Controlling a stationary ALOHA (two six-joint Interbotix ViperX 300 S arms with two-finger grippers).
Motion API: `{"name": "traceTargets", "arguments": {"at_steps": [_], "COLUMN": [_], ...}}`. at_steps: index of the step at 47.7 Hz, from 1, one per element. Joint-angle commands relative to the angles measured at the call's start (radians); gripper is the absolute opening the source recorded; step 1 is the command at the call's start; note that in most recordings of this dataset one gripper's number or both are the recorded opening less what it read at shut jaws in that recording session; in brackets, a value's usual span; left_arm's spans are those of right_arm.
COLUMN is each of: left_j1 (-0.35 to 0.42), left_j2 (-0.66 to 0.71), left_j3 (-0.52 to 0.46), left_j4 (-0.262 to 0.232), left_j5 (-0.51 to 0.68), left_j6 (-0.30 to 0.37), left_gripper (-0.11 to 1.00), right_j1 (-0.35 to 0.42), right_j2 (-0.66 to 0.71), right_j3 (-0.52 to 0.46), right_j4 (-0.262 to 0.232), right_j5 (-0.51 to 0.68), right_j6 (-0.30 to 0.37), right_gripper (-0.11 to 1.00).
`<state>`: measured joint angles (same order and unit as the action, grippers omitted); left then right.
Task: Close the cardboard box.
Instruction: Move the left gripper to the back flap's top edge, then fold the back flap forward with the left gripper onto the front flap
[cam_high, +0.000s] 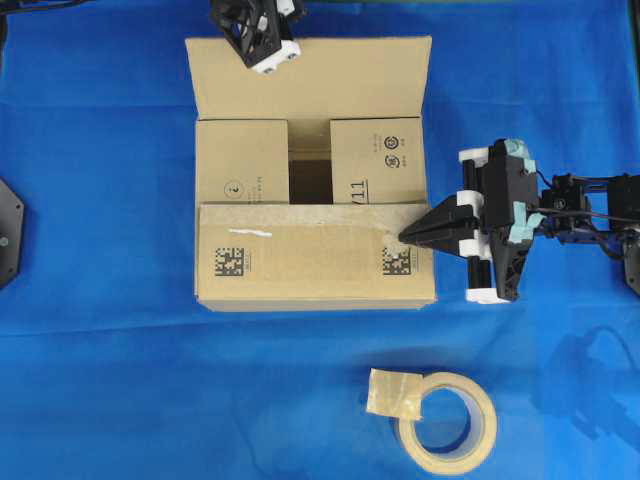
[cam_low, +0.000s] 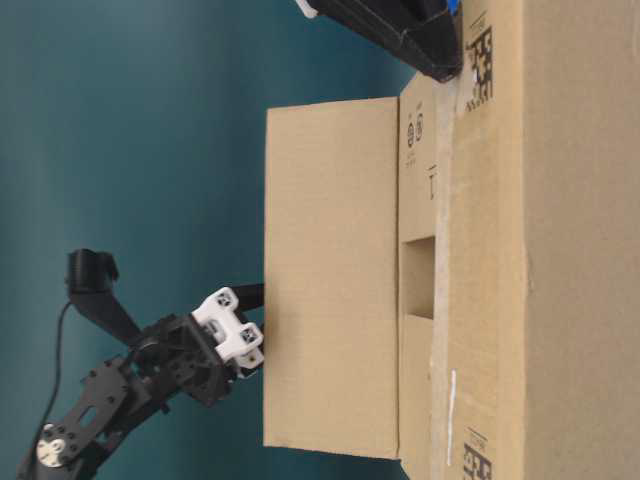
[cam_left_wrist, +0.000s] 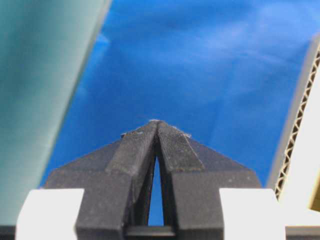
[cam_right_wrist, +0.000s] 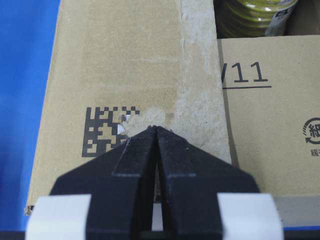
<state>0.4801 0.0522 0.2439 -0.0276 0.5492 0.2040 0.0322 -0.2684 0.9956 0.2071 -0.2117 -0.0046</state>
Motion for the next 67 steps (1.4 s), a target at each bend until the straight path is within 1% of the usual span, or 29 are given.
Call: {"name": "traceTargets", "arguments": {"at_steps": [1, 4, 6, 16, 24, 30, 35, 43, 51, 59, 67], "left_j1": [-0.029, -0.041, -0.052, -0.146, -0.227, -0.264, -0.285, -0.313, -0.322, -0.331, -0.331], "left_j2": [-0.044, -0.058, -0.067, -0.109, -0.147, -0.170, -0.176, -0.167, -0.173, -0.189, -0.196], "left_j3": [-0.012, 0.002, 0.014, 0.091, 0.164, 0.218, 0.279, 0.377, 0.440, 0.469, 0.482], "left_j4": [-0.002, -0.003, -0.006, -0.008, -0.008, -0.008, -0.008, -0.008, -0.008, -0.008, -0.008], "left_j5": [0.012, 0.015, 0.015, 0.002, -0.061, -0.107, -0.164, -0.310, -0.396, -0.443, -0.466], "left_j6": [-0.015, -0.037, -0.040, -0.098, -0.158, -0.199, -0.238, -0.291, -0.330, -0.333, -0.333], "left_gripper": [0.00, 0.00, 0.00, 0.00, 0.00, 0.00, 0.00, 0.00, 0.00, 0.00, 0.00], "right_j1": [-0.008, -0.008, -0.008, -0.012, -0.014, -0.015, -0.017, -0.021, -0.038, -0.064, -0.089], "right_j2": [-0.006, -0.006, -0.006, -0.006, -0.009, -0.009, -0.009, -0.009, -0.009, -0.009, -0.009], "right_j3": [-0.017, -0.017, -0.017, -0.017, -0.017, -0.018, -0.017, -0.018, -0.018, -0.018, -0.015], "right_j4": [0.000, -0.002, -0.002, -0.002, -0.002, -0.002, -0.002, -0.003, -0.002, -0.002, -0.002], "right_j5": [-0.009, -0.009, -0.009, -0.012, -0.018, -0.023, -0.025, -0.026, -0.034, -0.040, -0.040], "right_j6": [-0.002, -0.002, -0.002, -0.002, -0.003, -0.003, -0.003, -0.003, -0.003, -0.003, -0.003], "right_gripper": [0.00, 0.00, 0.00, 0.00, 0.00, 0.00, 0.00, 0.00, 0.00, 0.00, 0.00]}}
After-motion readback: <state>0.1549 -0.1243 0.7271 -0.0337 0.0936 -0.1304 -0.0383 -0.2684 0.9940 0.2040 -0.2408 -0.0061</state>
